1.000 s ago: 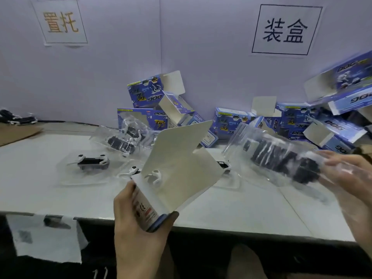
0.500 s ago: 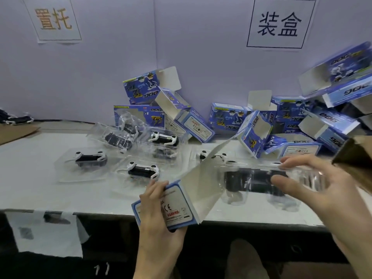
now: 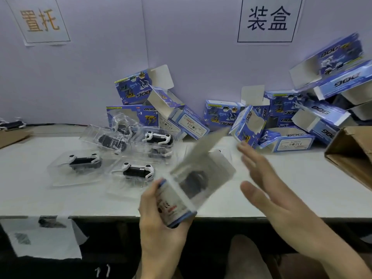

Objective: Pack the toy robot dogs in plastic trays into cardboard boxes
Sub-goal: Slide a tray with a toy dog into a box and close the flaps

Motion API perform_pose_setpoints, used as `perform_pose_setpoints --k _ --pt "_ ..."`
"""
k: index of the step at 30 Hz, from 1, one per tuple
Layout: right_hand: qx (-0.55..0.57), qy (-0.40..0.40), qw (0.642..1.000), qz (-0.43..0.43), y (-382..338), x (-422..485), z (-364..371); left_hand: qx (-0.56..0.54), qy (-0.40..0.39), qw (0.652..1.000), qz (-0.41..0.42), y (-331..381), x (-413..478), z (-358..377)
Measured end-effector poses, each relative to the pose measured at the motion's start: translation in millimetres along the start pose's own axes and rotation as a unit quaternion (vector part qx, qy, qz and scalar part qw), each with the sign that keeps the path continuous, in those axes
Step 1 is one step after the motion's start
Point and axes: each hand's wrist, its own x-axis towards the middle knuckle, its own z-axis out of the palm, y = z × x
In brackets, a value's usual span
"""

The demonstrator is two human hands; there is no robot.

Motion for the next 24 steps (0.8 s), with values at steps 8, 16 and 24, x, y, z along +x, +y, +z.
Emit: perform_pose_setpoints --k 8,16,24 --pt "0.075 0.159 0.984 -0.02 15.9 -3.4 -15.1 -0.173 0.001 0.978 -0.118 14.8 30.9 3.6" --pt "0.061 0.087 0.994 0.028 24.6 -3.6 -7.8 -0.191 -0.201 0.949 -0.149 -52.4 41.1 57.8" --pt "-0.075 0.021 0.997 -0.03 -17.3 81.0 -27.1 -0.198 -0.282 0.92 -0.189 -75.3 47.3 64.4"
